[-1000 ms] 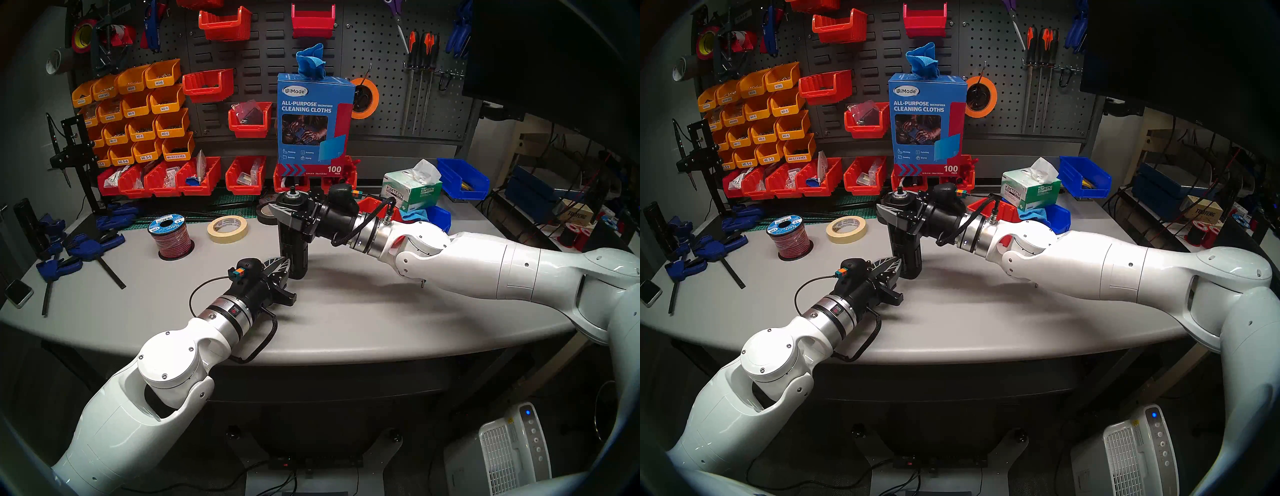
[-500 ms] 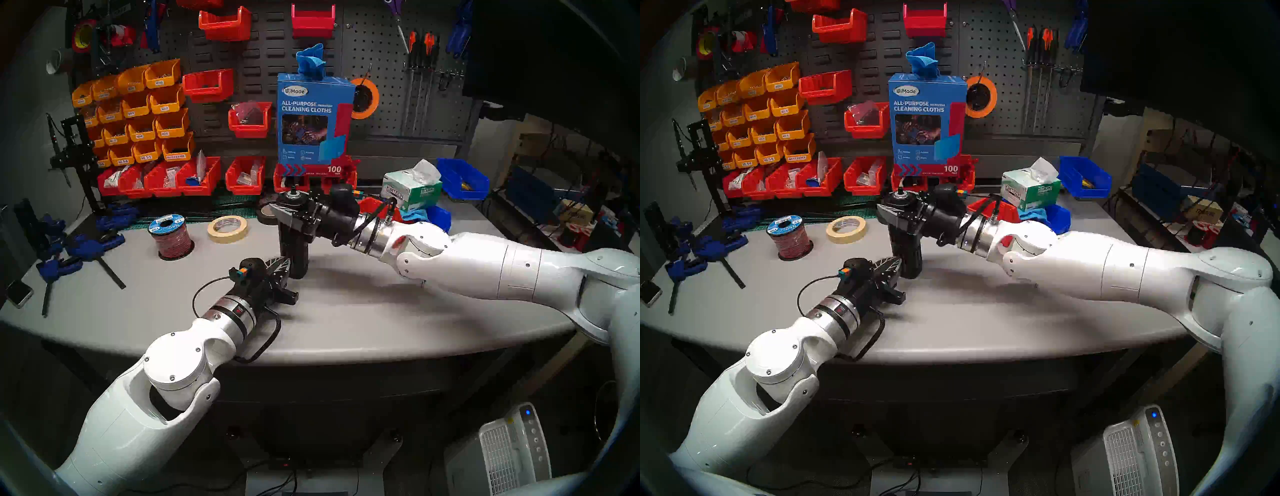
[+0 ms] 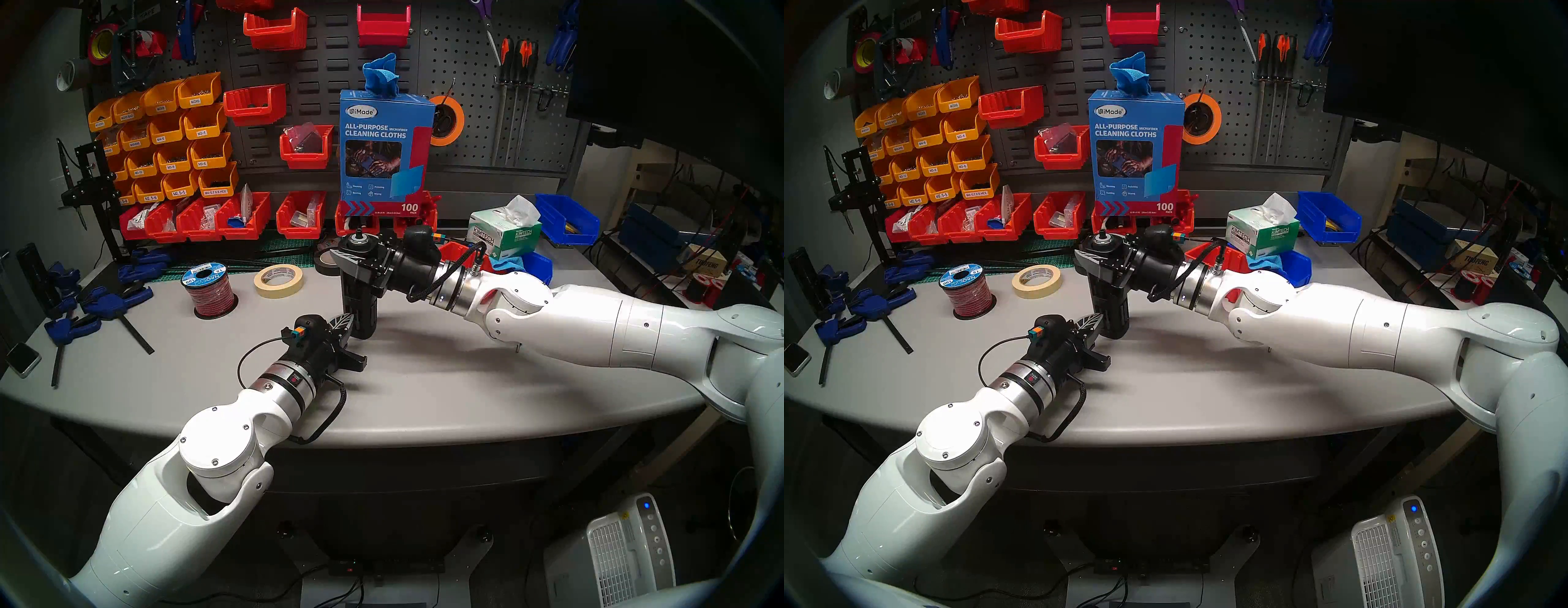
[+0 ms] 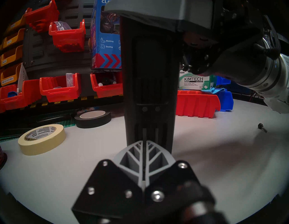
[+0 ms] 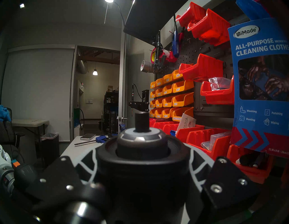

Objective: Pick a screwdriver bit and insert it into the screwdriver

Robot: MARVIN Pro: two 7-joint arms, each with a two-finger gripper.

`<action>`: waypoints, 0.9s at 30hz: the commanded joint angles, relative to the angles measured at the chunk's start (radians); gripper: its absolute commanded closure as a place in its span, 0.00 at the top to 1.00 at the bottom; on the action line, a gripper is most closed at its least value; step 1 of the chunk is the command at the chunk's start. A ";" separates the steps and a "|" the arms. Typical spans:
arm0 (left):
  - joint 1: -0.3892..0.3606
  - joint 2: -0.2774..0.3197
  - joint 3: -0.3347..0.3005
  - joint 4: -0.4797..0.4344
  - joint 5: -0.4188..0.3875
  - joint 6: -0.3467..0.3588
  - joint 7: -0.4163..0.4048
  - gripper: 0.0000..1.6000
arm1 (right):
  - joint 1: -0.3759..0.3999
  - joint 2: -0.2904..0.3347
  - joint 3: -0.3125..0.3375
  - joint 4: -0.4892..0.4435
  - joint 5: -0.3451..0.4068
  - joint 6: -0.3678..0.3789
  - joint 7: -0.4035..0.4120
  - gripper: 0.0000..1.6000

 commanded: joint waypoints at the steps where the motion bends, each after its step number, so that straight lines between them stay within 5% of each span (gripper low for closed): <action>1: -0.021 0.003 -0.024 -0.046 -0.011 -0.015 -0.010 0.00 | 0.016 -0.003 0.014 -0.010 0.002 -0.004 0.004 0.35; 27: 0.138 0.062 -0.134 -0.150 -0.083 -0.040 -0.037 0.00 | 0.019 -0.009 0.015 0.028 0.017 -0.005 0.017 0.36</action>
